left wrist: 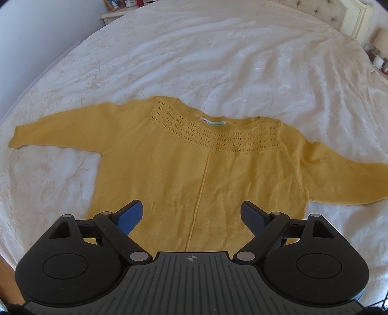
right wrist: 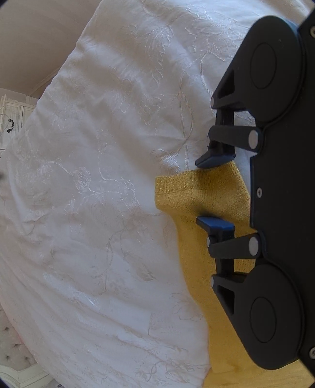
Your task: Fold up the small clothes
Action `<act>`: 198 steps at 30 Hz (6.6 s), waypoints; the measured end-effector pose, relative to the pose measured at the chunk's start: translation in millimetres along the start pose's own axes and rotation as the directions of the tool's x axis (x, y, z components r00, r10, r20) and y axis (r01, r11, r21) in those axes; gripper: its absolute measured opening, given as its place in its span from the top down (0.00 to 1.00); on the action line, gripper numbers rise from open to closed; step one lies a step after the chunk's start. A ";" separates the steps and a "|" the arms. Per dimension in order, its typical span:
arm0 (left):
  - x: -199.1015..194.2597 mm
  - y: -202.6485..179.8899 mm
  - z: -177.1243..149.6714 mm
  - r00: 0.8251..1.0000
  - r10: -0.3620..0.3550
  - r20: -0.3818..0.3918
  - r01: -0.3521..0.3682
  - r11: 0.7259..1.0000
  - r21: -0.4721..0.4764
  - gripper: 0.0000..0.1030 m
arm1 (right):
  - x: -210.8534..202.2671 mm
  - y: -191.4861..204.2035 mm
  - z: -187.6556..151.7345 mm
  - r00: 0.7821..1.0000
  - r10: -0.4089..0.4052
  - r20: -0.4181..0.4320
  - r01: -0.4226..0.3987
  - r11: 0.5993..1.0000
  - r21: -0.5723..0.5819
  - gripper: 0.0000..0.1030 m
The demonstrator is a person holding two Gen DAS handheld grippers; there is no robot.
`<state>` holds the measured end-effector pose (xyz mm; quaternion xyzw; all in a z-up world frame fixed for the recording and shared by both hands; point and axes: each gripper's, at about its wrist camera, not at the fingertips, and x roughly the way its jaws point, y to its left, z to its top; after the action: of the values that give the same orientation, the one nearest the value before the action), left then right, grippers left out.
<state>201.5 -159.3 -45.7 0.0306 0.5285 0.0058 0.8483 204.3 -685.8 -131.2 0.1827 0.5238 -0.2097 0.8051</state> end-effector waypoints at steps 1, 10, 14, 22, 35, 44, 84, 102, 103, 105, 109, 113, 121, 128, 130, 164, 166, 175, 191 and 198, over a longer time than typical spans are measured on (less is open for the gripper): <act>1.0 1.9 -0.8 1.000 -0.001 -0.002 0.001 1.000 0.000 0.14 | -1.8 1.6 -1.1 1.000 0.019 0.003 -0.019 1.000 -0.003 0.73; 12.3 27.8 -5.1 1.000 -0.019 -0.010 0.019 1.000 0.009 0.14 | -51.4 40.5 -5.0 0.989 0.120 0.086 -0.121 0.993 0.007 0.87; 22.8 49.4 -4.0 0.999 -0.035 -0.016 0.035 0.999 0.015 0.14 | -87.2 89.0 -11.4 0.974 0.185 0.133 -0.182 0.983 -0.037 0.86; 36.9 110.3 -0.6 0.999 -0.035 -0.019 0.036 0.998 0.048 0.14 | -138.3 222.7 -33.5 0.903 0.395 0.169 -0.381 0.918 -0.109 0.87; 64.1 215.3 9.6 0.999 0.014 -0.051 -0.013 1.000 0.026 0.14 | -108.1 441.9 -105.4 0.790 0.612 0.015 -0.601 0.780 -0.176 0.86; 76.8 251.1 11.7 0.998 0.022 -0.064 -0.022 1.000 0.007 0.14 | -63.0 526.4 -166.9 0.826 0.558 -0.083 -0.561 0.798 -0.218 0.85; 203.3 140.8 73.7 0.979 -0.156 -0.133 0.156 0.988 -0.016 0.89 | 21.1 274.9 -113.3 0.964 0.261 0.053 -0.261 0.965 -0.018 0.49; 210.3 138.2 76.9 0.991 -0.031 -0.130 0.040 0.997 0.068 0.92 | 59.4 296.0 -70.2 0.963 0.268 0.008 -0.265 0.954 -0.140 0.91; 210.2 137.6 76.8 0.991 -0.030 -0.129 0.039 0.997 0.066 0.92 | 55.9 298.2 -68.3 0.969 0.245 0.022 -0.238 0.957 -0.163 0.91; 210.1 135.8 76.9 0.991 -0.025 -0.130 0.034 0.997 0.066 0.92 | 56.4 296.7 -65.8 0.973 0.230 0.024 -0.224 0.962 -0.159 0.91; 209.5 130.9 78.5 0.990 -0.010 -0.139 0.021 0.997 0.080 0.91 | 60.4 293.8 -68.2 0.977 0.212 0.021 -0.208 0.970 -0.126 0.85; 209.5 129.6 78.1 0.991 -0.005 -0.135 0.017 0.996 0.093 0.89 | 43.9 290.0 -74.5 0.966 0.254 0.046 -0.250 0.965 -0.073 0.79; 204.9 123.4 67.1 0.996 -0.001 -0.089 0.016 0.985 0.171 0.85 | 38.0 281.4 -125.8 0.984 0.175 -0.037 -0.179 0.977 -0.119 0.59; 203.4 118.5 62.6 0.998 0.013 -0.055 0.001 0.968 0.251 0.80 | 36.1 248.7 -155.0 0.995 0.083 -0.063 -0.087 0.995 -0.054 0.60; 200.6 117.8 60.9 0.999 0.010 -0.053 0.004 0.967 0.253 0.78 | 24.1 244.2 -157.9 0.994 0.102 -0.035 -0.103 0.994 -0.034 0.59; 67.4 111.8 -92.8 0.986 -0.120 -0.115 0.122 0.992 0.015 0.00 | -81.9 274.4 -269.2 0.924 0.379 -0.057 -0.382 0.902 -0.202 0.01; 61.0 110.1 -98.8 0.986 -0.119 -0.118 0.119 0.993 -0.003 0.00 | -84.6 273.9 -270.8 0.921 0.385 -0.059 -0.389 0.895 -0.218 0.01; 29.8 116.0 -103.1 0.993 -0.112 -0.035 0.109 0.990 -0.089 0.01 | -96.4 275.1 -277.5 0.890 0.451 -0.070 -0.453 0.856 -0.249 0.01; 14.0 159.5 -46.0 0.982 0.110 0.154 -0.098 0.992 -0.085 0.02 | -120.6 305.7 -257.6 0.881 0.473 0.026 -0.441 0.839 -0.319 0.01; 41.1 210.6 -22.5 0.978 0.174 0.111 -0.166 0.983 -0.076 0.20 | -116.3 339.4 -256.9 0.885 0.465 0.007 -0.438 0.837 -0.327 0.01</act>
<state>204.3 53.6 -80.2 0.0480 0.4729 0.0941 0.8748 144.7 -249.9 -97.6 0.1603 0.4575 0.0652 0.8722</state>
